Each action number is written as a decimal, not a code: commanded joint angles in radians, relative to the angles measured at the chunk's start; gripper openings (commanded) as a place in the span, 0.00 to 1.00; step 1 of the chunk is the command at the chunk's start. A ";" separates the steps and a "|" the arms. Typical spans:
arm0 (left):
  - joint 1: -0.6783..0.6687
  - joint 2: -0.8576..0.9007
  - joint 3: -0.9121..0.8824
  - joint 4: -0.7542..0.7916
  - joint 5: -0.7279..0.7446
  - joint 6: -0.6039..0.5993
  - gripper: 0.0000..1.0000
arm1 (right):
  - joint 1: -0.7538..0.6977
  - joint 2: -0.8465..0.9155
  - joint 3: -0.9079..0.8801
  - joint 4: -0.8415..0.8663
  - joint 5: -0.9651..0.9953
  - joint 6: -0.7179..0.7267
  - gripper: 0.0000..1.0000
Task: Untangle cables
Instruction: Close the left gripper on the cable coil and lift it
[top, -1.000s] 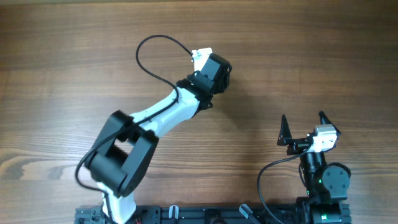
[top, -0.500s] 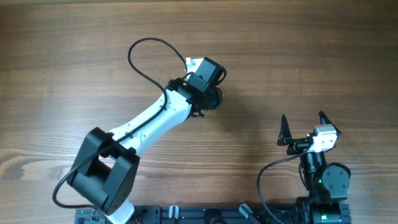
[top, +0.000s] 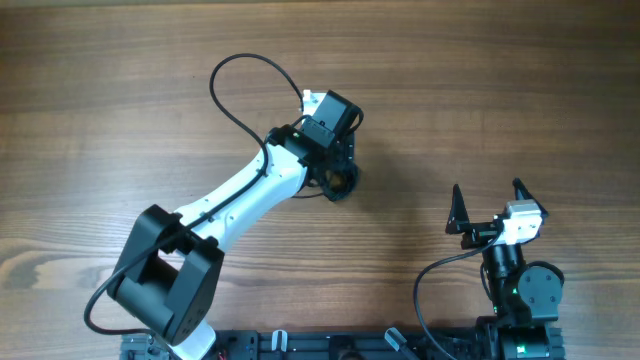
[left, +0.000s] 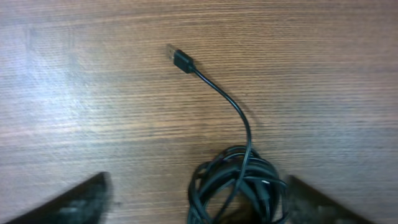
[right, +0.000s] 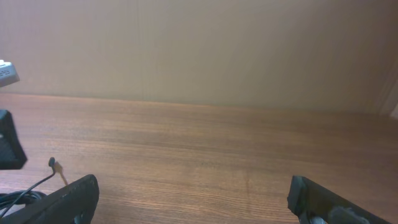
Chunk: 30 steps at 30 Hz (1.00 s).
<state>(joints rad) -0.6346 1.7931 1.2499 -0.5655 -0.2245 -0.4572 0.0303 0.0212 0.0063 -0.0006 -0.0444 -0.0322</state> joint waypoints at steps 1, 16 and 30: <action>0.033 -0.010 -0.005 0.000 0.032 0.019 0.75 | 0.001 -0.005 -0.001 0.002 -0.001 -0.018 1.00; 0.036 0.129 -0.006 -0.039 0.220 -0.078 0.47 | 0.001 -0.005 -0.001 0.002 -0.001 -0.018 1.00; 0.036 0.137 -0.006 -0.046 0.179 -0.078 0.52 | 0.001 -0.005 -0.001 0.002 -0.001 -0.018 1.00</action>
<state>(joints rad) -0.5945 1.9152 1.2499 -0.6079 -0.0315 -0.5331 0.0303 0.0212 0.0063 -0.0006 -0.0444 -0.0322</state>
